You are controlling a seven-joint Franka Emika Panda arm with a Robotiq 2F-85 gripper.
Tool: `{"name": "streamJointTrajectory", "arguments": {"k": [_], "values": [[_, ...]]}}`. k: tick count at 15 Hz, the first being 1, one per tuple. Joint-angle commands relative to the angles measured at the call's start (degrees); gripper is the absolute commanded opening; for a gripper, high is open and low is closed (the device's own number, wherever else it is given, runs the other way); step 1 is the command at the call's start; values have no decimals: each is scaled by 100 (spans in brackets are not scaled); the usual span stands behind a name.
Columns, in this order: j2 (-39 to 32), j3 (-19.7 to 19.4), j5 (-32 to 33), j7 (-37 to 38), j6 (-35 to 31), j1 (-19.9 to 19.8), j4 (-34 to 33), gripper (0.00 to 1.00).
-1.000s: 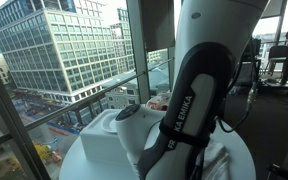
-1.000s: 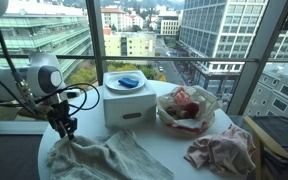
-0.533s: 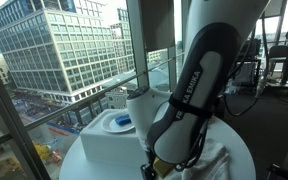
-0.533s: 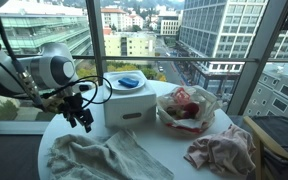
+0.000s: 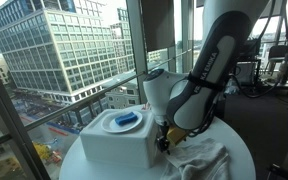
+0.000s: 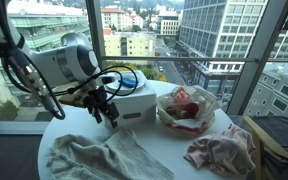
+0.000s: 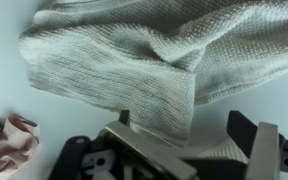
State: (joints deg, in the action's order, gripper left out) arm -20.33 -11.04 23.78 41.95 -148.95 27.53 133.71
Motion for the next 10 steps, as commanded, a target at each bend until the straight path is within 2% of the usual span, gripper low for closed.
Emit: {"name": "streamJointTrajectory", "arguments": {"k": [1, 6, 7, 8, 10], "values": [[40, 264, 169, 99, 44, -304, 21, 100], [34, 389, 94, -62, 64, -381, 33, 100], [-22, 373, 254, -93, -10, -404, -18, 100], [-94, 318, 438, -20, 144, -377, -143, 100], [-244, 334, 671, -324, 494, -476, -365, 100]]}}
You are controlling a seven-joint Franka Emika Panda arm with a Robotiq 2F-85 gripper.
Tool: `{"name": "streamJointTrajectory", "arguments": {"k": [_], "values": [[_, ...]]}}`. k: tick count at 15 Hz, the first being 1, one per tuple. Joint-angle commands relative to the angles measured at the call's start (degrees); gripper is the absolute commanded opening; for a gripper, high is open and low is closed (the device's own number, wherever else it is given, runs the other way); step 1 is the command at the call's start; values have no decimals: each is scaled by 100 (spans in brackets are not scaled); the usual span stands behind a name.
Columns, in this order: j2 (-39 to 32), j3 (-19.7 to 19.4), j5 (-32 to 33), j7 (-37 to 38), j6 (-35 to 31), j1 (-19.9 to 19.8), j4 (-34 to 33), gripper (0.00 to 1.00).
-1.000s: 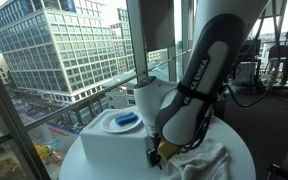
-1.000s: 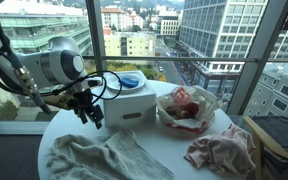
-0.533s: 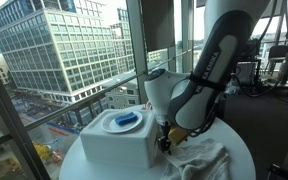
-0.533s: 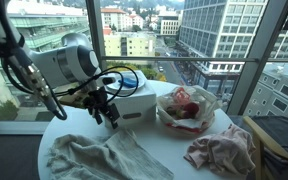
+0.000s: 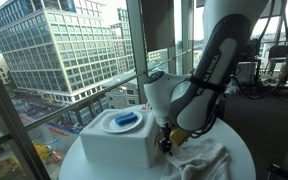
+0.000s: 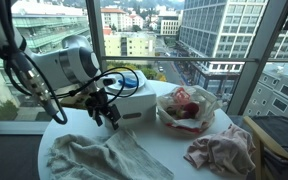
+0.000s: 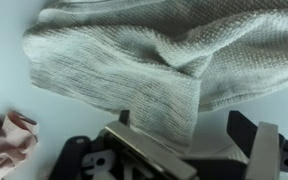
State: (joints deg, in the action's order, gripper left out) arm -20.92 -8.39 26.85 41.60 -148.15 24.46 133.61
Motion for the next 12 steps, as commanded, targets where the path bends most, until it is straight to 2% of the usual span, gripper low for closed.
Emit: {"name": "streamJointTrajectory", "arguments": {"k": [1, 3, 9, 12], "values": [[-222, 119, 440, -544, 639, -245, -439, 100], [-318, 211, 468, -976, 791, -411, -617, 100], [-590, 786, -85, -3193, 559, -1126, -938, 100], [-833, 861, -169, -3642, 567, -1219, -1170, 100]]}}
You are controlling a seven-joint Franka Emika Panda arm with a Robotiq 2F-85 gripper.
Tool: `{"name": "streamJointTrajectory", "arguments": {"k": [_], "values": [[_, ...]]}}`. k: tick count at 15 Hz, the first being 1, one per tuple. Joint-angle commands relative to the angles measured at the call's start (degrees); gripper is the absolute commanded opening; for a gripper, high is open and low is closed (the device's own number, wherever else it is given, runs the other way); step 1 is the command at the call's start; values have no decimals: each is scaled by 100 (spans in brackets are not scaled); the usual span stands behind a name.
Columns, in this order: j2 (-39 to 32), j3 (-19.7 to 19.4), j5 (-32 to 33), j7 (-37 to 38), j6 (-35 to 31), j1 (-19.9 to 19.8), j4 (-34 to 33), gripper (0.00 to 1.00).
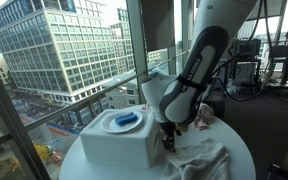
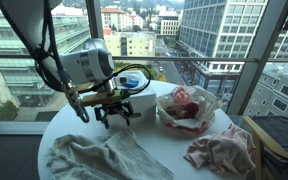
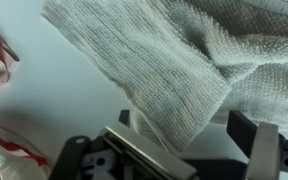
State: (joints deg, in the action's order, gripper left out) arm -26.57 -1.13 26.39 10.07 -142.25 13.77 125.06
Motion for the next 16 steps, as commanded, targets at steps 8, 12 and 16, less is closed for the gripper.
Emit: {"name": "streamJointTrajectory", "arguments": {"k": [8, 12, 16], "values": [[-1071, 414, -566, -1383, -197, -369, -855, 100], [-1272, 430, -664, -1649, -143, -489, -1143, 100], [-1381, 527, -763, -2158, -44, -661, -1374, 100]]}}
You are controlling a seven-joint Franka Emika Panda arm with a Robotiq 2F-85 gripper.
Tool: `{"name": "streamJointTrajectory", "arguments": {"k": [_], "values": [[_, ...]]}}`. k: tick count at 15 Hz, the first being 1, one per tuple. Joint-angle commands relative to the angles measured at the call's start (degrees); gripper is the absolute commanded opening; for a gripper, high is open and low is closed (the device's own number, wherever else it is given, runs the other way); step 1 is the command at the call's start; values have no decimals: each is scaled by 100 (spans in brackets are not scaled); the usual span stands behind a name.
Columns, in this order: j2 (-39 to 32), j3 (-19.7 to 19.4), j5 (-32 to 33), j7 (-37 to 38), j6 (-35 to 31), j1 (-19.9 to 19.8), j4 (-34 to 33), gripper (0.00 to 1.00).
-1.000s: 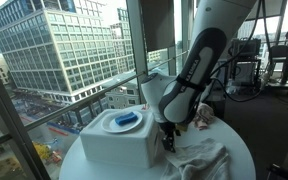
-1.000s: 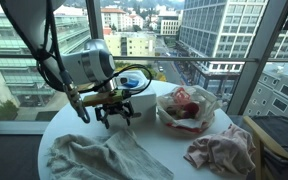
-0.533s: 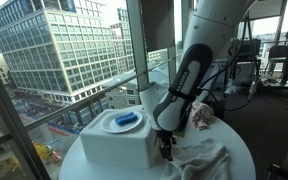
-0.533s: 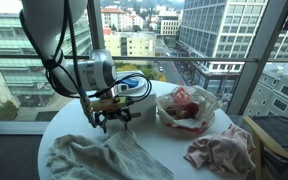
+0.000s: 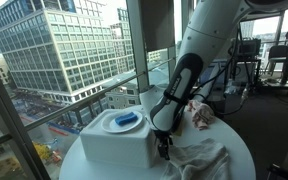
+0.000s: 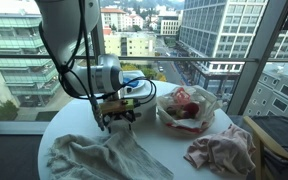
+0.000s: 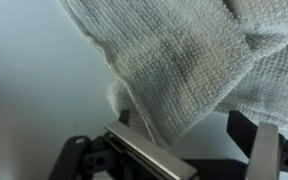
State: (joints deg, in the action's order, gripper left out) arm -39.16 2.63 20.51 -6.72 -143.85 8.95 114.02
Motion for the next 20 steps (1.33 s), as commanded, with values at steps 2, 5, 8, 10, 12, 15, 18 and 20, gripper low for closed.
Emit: {"name": "streamJointTrajectory", "arguments": {"k": [2, 5, 8, 10, 12, 15, 18, 20], "values": [[-180, 244, -274, -729, 175, -309, -350, 98], [-237, 377, -480, -969, 223, -421, -407, 95], [-293, 433, -601, -1038, 261, -442, -448, 99], [-384, 410, -611, -1027, 330, -434, -535, 100], [-453, 412, -642, -1029, 370, -459, -579, 94], [-535, 406, -656, -1066, 373, -480, -628, 58], [-440, 405, -635, -1025, 364, -457, -500, 35], [-309, 381, -584, -976, 371, -406, -353, 20]]}}
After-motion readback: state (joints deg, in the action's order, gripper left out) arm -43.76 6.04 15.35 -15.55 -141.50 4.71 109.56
